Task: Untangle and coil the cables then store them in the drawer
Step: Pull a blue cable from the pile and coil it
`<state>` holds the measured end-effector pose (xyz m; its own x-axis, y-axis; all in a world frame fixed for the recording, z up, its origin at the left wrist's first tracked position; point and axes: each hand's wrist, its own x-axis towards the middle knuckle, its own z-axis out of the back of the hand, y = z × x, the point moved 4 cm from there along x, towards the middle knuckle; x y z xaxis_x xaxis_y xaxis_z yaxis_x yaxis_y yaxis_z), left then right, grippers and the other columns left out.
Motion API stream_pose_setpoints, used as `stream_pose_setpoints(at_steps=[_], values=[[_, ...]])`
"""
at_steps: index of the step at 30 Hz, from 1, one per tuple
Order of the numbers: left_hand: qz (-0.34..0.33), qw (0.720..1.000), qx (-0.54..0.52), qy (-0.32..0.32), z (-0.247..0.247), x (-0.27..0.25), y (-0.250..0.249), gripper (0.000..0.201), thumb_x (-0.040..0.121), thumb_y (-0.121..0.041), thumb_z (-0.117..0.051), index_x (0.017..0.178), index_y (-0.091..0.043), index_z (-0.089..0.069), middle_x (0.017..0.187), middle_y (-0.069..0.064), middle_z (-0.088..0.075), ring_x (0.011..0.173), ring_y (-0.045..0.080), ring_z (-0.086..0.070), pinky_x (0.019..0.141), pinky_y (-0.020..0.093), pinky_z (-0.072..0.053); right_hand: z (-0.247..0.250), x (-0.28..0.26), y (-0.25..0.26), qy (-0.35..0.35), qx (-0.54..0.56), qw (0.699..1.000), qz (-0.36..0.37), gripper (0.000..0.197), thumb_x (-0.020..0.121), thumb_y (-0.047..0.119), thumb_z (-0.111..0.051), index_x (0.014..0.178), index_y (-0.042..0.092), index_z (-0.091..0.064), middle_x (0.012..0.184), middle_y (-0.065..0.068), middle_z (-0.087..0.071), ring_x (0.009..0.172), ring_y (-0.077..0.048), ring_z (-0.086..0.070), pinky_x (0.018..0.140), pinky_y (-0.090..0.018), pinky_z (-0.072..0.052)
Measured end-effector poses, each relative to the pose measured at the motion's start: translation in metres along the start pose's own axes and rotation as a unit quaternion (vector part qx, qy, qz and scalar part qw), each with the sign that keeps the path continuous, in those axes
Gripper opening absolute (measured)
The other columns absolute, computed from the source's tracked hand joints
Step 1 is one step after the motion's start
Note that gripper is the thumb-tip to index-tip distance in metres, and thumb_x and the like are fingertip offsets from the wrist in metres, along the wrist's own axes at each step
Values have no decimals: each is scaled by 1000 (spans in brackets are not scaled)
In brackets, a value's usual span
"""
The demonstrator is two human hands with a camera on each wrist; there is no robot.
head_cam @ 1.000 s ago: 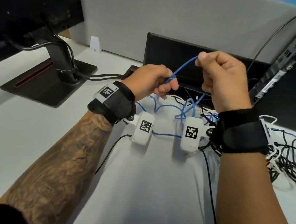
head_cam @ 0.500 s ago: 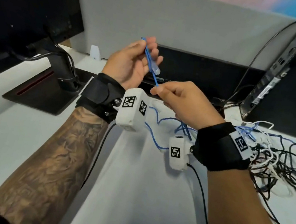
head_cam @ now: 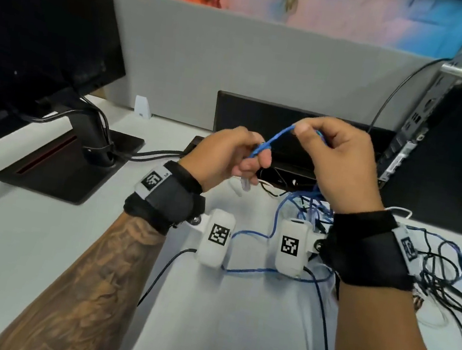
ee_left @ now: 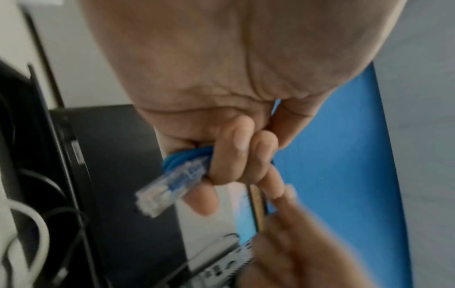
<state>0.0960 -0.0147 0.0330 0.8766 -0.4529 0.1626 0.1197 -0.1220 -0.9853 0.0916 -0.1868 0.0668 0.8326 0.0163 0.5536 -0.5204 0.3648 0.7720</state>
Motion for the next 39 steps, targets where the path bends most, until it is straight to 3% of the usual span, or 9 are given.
stream_pose_setpoints(at_steps=[4,8,11,17,21,24,32,35,39], values=[[-6,971,-234,40,3,-4,-11,29,93,-17,-32,81,-6,-57,57,-3,-34,48,10,-31,69,31,-46,-23,-6,-16,38,19,999,-33,19,102,18,-59,104,15,-78,76,22,-68,69,11,-59,67,-5,-41],[-50,924,-378,-39,24,-1,-11,30,102,-20,-33,95,-6,-59,65,-4,-45,55,8,-43,85,29,-51,-60,-20,-21,188,-7,979,-76,26,106,25,-51,107,17,-75,59,11,-53,50,0,-43,52,-18,-36],[-92,920,-350,-153,42,1,-5,27,106,-19,-36,103,-5,-59,70,-5,-57,62,6,-56,89,32,-55,-72,-28,-17,274,-35,955,-105,25,106,27,-50,115,22,-72,60,6,-56,47,-4,-46,52,-24,-42],[-136,935,-85,-317,59,-7,-2,18,102,-12,-51,100,-5,-69,83,6,-74,81,22,-73,87,34,-57,-62,-32,5,311,-106,942,-74,24,99,38,-61,81,25,-71,53,6,-52,47,-9,-45,56,-32,-46],[-124,940,176,-265,40,-8,-2,19,98,-10,-57,90,-1,-72,75,8,-70,66,12,-67,73,26,-56,-38,-23,21,224,-51,972,-47,19,95,22,-68,77,16,-71,49,18,-53,46,-1,-45,55,-19,-39],[-68,958,209,-184,29,-3,3,26,101,-12,-51,89,3,-69,63,2,-62,55,11,-56,64,27,-51,-15,-12,22,119,-36,992,-5,17,96,15,-66,80,18,-71,55,22,-57,52,4,-50,55,-7,-34],[42,997,-50,28,-3,-1,-2,21,89,-20,-42,76,-8,-54,57,-2,-33,47,11,-29,64,30,-51,-7,-4,-10,-20,-1,999,-39,14,99,24,-66,88,20,-74,67,16,-63,61,5,-53,61,-7,-39],[24,966,-255,35,6,-3,-8,22,94,-19,-39,82,-9,-55,62,-3,-34,51,10,-31,72,31,-47,-25,-9,-19,28,-2,998,-57,26,103,22,-59,90,9,-77,56,23,-59,52,6,-52,56,-6,-35],[-52,922,-378,-57,25,0,-11,25,101,-17,-36,98,-6,-58,69,-4,-52,60,7,-51,88,33,-54,-57,-22,-19,181,2,977,-116,31,103,21,-56,87,-2,-69,55,6,-47,46,-10,-44,52,-25,-39]])
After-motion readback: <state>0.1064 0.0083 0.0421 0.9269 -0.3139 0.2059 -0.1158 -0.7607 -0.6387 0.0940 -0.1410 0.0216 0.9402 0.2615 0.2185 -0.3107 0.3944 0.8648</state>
